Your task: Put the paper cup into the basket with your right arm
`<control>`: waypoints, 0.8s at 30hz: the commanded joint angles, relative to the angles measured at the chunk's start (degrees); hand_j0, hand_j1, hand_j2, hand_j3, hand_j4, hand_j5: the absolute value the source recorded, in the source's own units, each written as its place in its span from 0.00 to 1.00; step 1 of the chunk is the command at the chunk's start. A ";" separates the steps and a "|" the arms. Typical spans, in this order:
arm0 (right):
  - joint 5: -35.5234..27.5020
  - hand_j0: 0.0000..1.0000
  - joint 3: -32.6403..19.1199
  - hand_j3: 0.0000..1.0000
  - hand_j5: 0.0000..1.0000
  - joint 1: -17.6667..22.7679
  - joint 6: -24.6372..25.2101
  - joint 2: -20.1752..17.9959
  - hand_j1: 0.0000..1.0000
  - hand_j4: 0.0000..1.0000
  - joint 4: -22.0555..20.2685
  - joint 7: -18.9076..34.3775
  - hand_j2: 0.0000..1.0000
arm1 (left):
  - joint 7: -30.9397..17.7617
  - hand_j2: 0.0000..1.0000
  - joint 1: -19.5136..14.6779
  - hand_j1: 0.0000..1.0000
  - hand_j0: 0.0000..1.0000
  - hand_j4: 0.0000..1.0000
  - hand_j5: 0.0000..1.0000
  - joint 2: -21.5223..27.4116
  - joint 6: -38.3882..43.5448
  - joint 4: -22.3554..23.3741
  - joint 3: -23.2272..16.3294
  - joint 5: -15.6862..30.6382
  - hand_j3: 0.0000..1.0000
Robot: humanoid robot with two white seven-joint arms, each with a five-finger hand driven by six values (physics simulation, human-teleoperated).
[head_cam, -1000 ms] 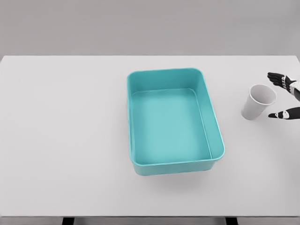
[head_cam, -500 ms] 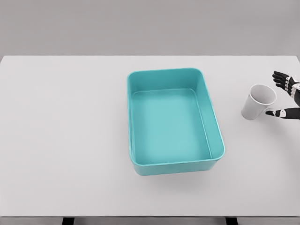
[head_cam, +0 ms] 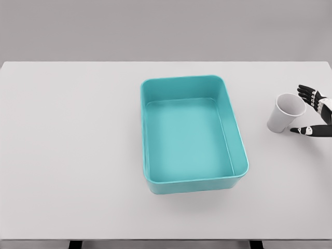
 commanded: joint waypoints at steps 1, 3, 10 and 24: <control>-0.16 1.00 -0.10 1.00 1.00 0.00 0.03 -0.13 1.00 1.00 -0.36 -0.01 1.00 | -0.01 1.00 0.00 1.00 1.00 1.00 1.00 0.00 0.00 0.01 -0.01 -0.01 1.00; -0.16 1.00 -0.02 1.00 1.00 0.00 0.03 -0.13 1.00 1.00 -0.54 -0.01 1.00 | -0.01 1.00 0.00 1.00 1.00 1.00 1.00 0.00 0.00 0.01 -0.01 -0.01 1.00; -0.16 1.00 0.07 1.00 1.00 0.09 0.03 -1.19 1.00 1.00 -2.38 -0.01 1.00 | -0.01 1.00 0.00 1.00 1.00 1.00 1.00 0.00 0.00 0.01 -0.01 -0.01 1.00; -0.08 1.00 0.07 1.00 1.00 0.00 0.03 -1.36 1.00 1.00 -4.93 -0.01 1.00 | -0.01 1.00 0.00 1.00 1.00 1.00 1.00 0.00 0.00 0.01 0.08 -0.01 1.00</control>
